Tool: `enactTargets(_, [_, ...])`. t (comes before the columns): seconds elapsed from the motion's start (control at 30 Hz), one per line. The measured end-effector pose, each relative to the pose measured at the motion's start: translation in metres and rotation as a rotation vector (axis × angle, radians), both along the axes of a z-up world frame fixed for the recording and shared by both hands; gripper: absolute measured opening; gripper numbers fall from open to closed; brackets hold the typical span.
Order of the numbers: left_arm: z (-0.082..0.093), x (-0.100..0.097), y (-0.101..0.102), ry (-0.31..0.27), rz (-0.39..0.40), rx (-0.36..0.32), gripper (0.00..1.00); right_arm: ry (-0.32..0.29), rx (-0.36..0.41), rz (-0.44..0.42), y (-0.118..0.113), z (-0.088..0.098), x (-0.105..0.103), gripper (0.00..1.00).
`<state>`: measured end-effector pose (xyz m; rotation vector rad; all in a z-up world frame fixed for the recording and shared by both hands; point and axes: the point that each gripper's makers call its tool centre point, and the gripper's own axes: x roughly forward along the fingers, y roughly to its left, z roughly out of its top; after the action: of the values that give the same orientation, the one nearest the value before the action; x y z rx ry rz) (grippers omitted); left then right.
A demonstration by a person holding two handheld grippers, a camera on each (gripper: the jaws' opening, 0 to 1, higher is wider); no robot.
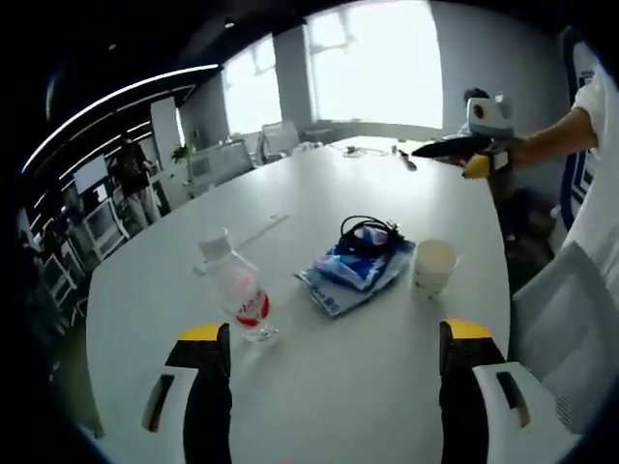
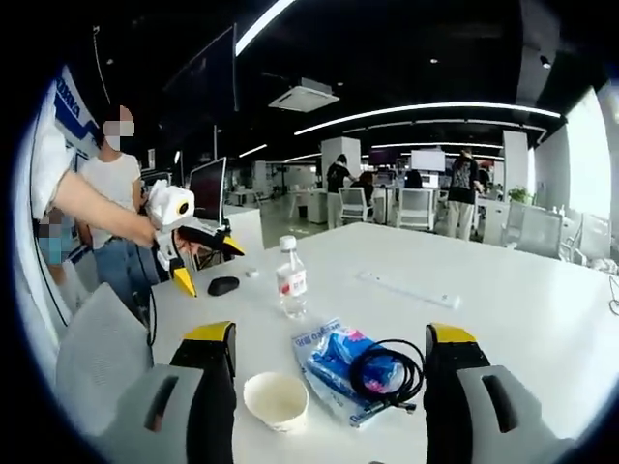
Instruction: Arrange the tabletop items into an orderly group along one side of the table until the central work area is clear of visible clutter.
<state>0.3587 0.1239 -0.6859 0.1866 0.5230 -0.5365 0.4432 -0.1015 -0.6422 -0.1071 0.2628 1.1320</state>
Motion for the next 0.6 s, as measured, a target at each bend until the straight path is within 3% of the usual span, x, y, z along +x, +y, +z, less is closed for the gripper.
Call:
enactTargets(0.27, [0.003, -0.005, -0.018, -0.006, 0.009, -0.023, 0.85, 0.008, 0.004, -0.038, -0.016, 0.002, 0.008, 0.78])
enactTargets(0.47, [0.003, 0.007, -0.024, -0.004, 0.069, -0.054, 0.82, 0.043, -0.008, -0.043, -0.023, -0.007, 0.026, 0.75])
enactTargets(0.6, [0.000, 0.018, -0.033, 0.005, 0.062, -0.058, 0.81, 0.056, -0.007, -0.050, -0.025, -0.010, 0.038, 0.74])
